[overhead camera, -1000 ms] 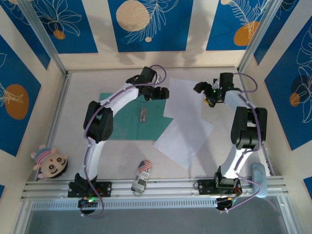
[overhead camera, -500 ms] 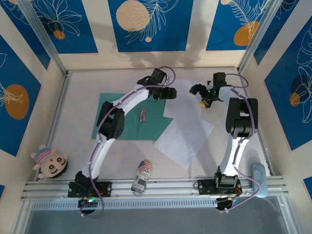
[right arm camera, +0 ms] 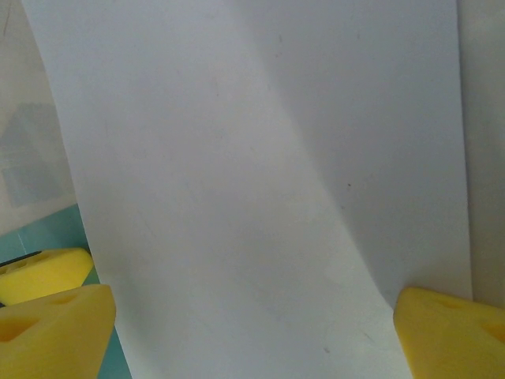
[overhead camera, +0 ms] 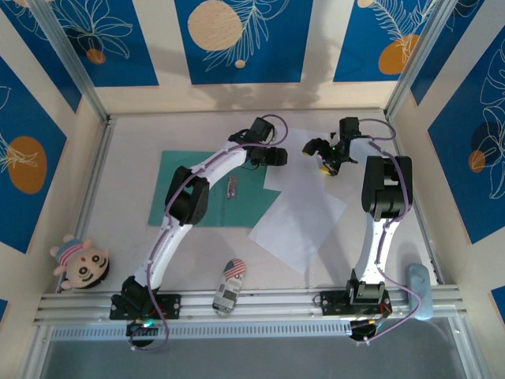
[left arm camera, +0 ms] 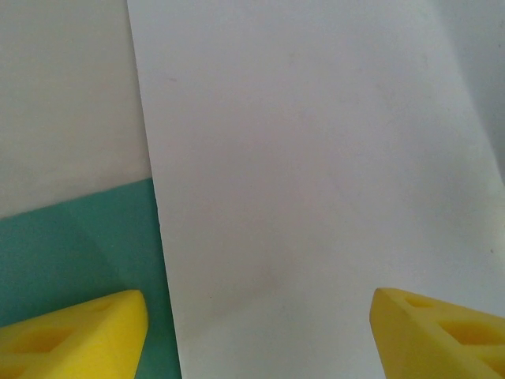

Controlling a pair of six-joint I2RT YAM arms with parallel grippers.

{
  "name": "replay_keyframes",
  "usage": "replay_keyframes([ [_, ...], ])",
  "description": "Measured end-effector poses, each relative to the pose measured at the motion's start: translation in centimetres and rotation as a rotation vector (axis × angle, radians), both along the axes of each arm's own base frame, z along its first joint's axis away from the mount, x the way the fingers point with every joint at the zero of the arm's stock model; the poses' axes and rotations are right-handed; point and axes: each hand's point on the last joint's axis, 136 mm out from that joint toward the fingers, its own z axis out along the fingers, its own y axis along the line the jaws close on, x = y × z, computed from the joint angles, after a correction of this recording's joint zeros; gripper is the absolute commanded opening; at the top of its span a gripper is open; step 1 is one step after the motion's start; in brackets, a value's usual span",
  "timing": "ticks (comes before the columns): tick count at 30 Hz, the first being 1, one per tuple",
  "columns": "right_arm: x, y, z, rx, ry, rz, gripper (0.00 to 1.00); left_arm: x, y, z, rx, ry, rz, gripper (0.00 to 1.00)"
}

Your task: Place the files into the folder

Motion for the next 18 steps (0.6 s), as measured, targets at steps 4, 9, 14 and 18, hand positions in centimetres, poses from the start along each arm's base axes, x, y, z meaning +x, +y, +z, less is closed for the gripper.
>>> replay_keyframes([
  [4,0.0,0.01,-0.08,0.001,0.002,0.001,0.92,-0.01,0.0,-0.09,-0.002,0.005,0.005,0.75],
  [9,0.0,0.15,-0.08,0.009,0.002,0.004,0.92,-0.01,-0.07,-0.22,-0.008,0.013,0.017,0.75],
  [14,0.11,0.39,-0.11,0.025,0.0,0.012,0.92,-0.09,-0.22,-0.14,-0.022,0.026,0.026,0.76],
  [18,0.22,0.52,-0.06,0.032,-0.003,0.015,0.92,-0.23,-0.43,-0.07,-0.038,0.04,0.03,0.77],
])
